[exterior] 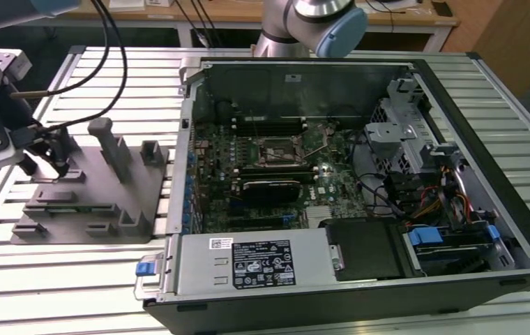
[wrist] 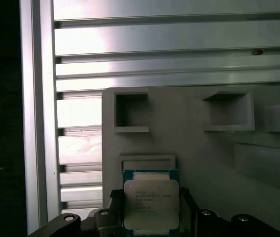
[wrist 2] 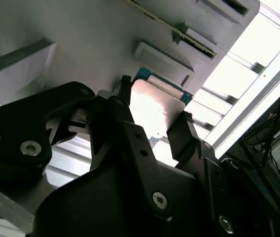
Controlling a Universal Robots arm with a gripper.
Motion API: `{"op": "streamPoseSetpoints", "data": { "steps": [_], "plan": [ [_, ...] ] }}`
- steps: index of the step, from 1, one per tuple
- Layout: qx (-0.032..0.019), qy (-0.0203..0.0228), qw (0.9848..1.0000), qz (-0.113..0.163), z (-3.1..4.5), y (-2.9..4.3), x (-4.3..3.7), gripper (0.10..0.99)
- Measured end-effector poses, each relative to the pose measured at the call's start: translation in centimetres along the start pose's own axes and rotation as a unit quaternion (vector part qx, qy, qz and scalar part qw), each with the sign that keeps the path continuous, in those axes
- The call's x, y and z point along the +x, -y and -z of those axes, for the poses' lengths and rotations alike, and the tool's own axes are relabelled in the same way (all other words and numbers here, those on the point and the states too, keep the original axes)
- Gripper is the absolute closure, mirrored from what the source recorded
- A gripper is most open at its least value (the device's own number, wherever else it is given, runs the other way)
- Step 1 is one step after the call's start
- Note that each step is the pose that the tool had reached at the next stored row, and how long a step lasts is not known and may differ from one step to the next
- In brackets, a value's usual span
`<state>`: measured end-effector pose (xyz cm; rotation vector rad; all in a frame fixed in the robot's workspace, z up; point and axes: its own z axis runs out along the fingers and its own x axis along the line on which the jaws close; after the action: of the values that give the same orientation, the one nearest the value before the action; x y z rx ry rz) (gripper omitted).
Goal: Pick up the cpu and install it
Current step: 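Pick up the cpu and move it towards the insertion slot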
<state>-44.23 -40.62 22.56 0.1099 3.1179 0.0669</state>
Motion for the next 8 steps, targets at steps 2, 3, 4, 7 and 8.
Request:
{"op": "streamPoseSetpoints", "data": {
  "steps": [2,3,4,7,8],
  "plan": [
    [-0.0001,0.0003,1.0000,0.000,0.23,-0.01,-0.01,0.545],
    [-0.0001,0.0002,1.0000,0.000,0.24,-0.01,-0.01,0.545],
    [-0.0001,0.0002,1.0000,0.000,0.24,-0.01,-0.01,0.545],
    [0.0000,0.0001,1.0000,0.000,0.25,-0.01,-0.01,0.545],
    [0.0000,0.0001,1.0000,0.000,0.25,-0.01,0.00,0.545]
  ]
}}
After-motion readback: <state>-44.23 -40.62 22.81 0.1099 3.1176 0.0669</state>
